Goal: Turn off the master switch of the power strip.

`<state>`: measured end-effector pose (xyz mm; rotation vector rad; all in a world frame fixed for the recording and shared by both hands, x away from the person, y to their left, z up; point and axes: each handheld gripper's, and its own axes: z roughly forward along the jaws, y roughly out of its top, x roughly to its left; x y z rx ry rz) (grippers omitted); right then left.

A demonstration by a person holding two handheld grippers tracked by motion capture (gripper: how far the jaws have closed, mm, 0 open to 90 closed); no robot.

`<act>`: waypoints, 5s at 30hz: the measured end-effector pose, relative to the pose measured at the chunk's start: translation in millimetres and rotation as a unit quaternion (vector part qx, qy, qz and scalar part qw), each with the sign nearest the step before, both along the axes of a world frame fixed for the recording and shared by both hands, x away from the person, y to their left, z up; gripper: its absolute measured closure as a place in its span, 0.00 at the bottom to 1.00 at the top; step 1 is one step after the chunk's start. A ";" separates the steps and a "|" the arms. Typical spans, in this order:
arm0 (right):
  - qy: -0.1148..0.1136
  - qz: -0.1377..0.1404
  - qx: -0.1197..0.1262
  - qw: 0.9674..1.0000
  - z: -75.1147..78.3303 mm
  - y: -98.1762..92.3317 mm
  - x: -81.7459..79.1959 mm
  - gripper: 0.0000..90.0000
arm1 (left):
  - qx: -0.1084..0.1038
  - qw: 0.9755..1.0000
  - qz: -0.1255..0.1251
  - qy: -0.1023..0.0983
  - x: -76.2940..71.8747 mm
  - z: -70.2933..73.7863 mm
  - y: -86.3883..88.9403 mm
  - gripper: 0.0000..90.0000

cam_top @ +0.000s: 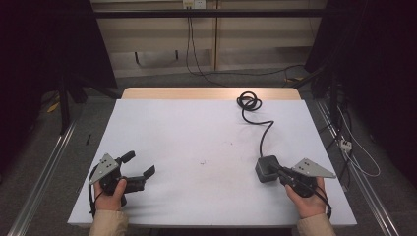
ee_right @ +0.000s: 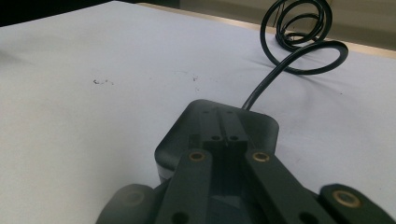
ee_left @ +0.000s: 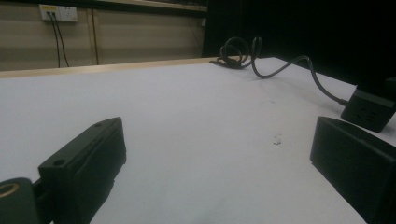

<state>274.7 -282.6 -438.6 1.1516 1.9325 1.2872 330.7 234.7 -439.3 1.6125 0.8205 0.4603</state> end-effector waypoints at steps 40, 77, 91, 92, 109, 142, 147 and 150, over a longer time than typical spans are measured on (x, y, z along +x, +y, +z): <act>-0.005 -0.006 0.009 1.000 1.5 0.2 1.4 1.00 | -0.001 1.000 0.001 0.000 0.2 0.1 0.9 0.03; 0.001 0.015 0.051 0.999 8.0 2.0 3.9 0.77 | 0.000 1.000 0.002 0.000 0.0 0.0 2.6 0.03; 0.014 0.023 0.063 0.998 9.3 2.5 6.0 0.41 | -0.002 1.000 0.002 0.001 -0.4 0.0 2.9 0.03; 0.015 0.023 0.063 0.998 9.2 2.7 6.2 0.38 | -0.002 1.000 0.002 0.002 -0.4 0.0 2.8 0.03; 0.023 0.026 0.048 0.998 7.1 -0.7 7.4 0.10 | -0.001 1.000 0.002 0.001 -0.3 0.0 3.2 0.03; 0.023 0.032 0.026 0.999 -3.6 -18.3 2.8 0.07 | 0.001 1.000 0.001 0.002 -0.2 -0.6 3.3 0.03; 0.021 0.032 0.022 0.999 -4.8 -20.3 1.9 0.07 | 0.000 1.000 0.002 0.003 -0.3 -0.6 3.3 0.03; 0.022 0.033 0.021 0.999 -5.5 -22.1 1.1 0.07 | 0.002 1.000 0.000 0.002 -0.3 -0.6 3.2 0.03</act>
